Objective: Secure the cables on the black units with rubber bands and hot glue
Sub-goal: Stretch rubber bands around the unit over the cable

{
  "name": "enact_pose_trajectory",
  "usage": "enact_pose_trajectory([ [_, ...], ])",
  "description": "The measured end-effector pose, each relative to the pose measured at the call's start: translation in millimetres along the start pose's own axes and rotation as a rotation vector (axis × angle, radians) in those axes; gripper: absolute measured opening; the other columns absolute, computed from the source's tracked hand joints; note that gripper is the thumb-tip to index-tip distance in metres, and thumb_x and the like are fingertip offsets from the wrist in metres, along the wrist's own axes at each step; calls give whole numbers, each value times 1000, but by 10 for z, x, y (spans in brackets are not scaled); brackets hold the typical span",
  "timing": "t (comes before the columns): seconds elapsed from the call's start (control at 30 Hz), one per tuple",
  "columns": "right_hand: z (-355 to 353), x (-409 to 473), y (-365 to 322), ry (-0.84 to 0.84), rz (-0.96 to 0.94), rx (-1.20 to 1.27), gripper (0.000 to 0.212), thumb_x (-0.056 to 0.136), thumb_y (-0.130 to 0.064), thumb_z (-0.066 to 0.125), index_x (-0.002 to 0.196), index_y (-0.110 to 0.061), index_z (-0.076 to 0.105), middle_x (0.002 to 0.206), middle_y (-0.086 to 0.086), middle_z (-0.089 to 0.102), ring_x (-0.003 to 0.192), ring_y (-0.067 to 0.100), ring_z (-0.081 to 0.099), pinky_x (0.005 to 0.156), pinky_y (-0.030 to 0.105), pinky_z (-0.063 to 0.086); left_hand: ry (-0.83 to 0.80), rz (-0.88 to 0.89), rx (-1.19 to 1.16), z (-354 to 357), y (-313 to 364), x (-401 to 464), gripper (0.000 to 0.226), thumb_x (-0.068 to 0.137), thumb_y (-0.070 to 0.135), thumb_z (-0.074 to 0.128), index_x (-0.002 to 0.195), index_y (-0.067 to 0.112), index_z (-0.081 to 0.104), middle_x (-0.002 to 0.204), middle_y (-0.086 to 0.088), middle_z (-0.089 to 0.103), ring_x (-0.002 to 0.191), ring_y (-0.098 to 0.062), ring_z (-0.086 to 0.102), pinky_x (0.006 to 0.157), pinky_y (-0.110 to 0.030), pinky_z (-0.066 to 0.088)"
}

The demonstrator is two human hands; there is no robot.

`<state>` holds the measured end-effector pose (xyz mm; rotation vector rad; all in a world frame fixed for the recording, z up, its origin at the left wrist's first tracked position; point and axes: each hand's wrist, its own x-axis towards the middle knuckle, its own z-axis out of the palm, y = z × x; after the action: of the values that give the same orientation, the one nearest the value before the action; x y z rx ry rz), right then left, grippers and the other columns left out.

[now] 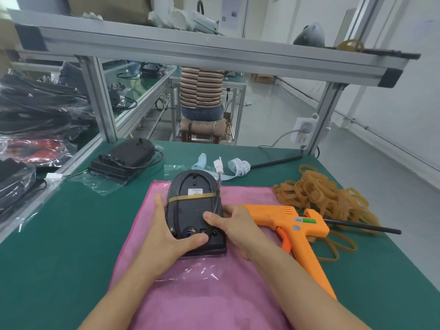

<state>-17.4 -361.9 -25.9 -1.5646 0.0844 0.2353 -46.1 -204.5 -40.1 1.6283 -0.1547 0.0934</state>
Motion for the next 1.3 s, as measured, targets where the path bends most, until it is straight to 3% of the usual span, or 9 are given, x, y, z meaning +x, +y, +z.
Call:
enact_pose_trajectory([
  [0.1, 42, -28, -9, 32, -5, 7, 16, 88, -8, 67, 103, -9, 70, 98, 9, 74, 91, 23, 71, 82, 32, 58, 46, 10, -6, 7, -33, -41, 83, 56, -2, 90, 117, 27, 43, 103, 8, 68, 91, -7, 70, 68, -15, 54],
  [0.23, 22, -107, 55, 71, 1, -8, 17, 89, -13, 67, 105, -6, 71, 99, 8, 75, 93, 24, 71, 90, 41, 55, -8, -37, 33, -22, -22, -2, 78, 59, -1, 89, 110, 37, 44, 98, 29, 67, 89, 3, 68, 66, -9, 51],
  [0.33, -30, -162, 83, 115, -60, -210, 19, 91, -25, 65, 104, -13, 72, 98, 0, 75, 93, 18, 70, 91, 40, 54, -130, -58, 56, -38, -22, 64, 76, 63, 0, 88, 123, 25, 49, 107, 14, 70, 94, -5, 69, 71, -13, 52],
  [0.5, -150, -135, -54, 126, -115, -826, 44, 90, -54, 55, 95, -13, 72, 92, 4, 73, 88, 23, 66, 81, 38, 51, -154, -49, 63, -15, 6, 122, 72, 57, 12, 87, 120, 24, 52, 107, 10, 71, 94, -8, 69, 72, -14, 52],
  [0.67, -242, -59, -202, 115, -95, -992, 56, 87, -61, 55, 57, -15, 48, 58, 2, 52, 61, 23, 49, 59, 35, 37, -165, -69, 54, -15, 25, 127, 73, 55, 16, 85, 120, 25, 52, 107, 12, 71, 96, -6, 68, 73, -14, 52],
  [0.83, -420, 46, -333, 313, -206, -1039, 61, 89, -57, 52, 48, -15, 35, 48, 1, 37, 49, 16, 38, 49, 33, 24, -145, -80, 78, -11, 32, 107, 78, 54, 15, 86, 123, 24, 50, 108, 8, 70, 95, -3, 67, 72, -12, 51],
  [1.03, -951, 353, -421, 544, -156, -1640, 26, 94, -10, 42, 110, -11, 63, 116, 11, 58, 111, 30, 52, 82, 34, 42, -123, -101, 92, -26, -19, 90, 82, 55, 16, 90, 124, 30, 47, 109, 11, 69, 95, 1, 66, 71, -9, 50],
  [1.17, -1207, 483, -438, 579, 37, -1747, 26, 96, -14, 45, 114, -13, 64, 123, 11, 56, 115, 28, 53, 88, 34, 44, -128, -110, 84, -33, -34, 91, 84, 54, 15, 89, 126, 29, 48, 109, 12, 69, 95, 0, 66, 71, -9, 51],
  [1.3, -1339, 513, -433, 583, 182, -1718, 22, 90, -8, 51, 105, -14, 66, 110, 5, 65, 102, 23, 63, 67, 28, 47, -118, -97, 92, -17, -35, 88, 87, 50, 19, 88, 126, 30, 47, 110, 11, 68, 96, 0, 66, 72, -10, 51],
])
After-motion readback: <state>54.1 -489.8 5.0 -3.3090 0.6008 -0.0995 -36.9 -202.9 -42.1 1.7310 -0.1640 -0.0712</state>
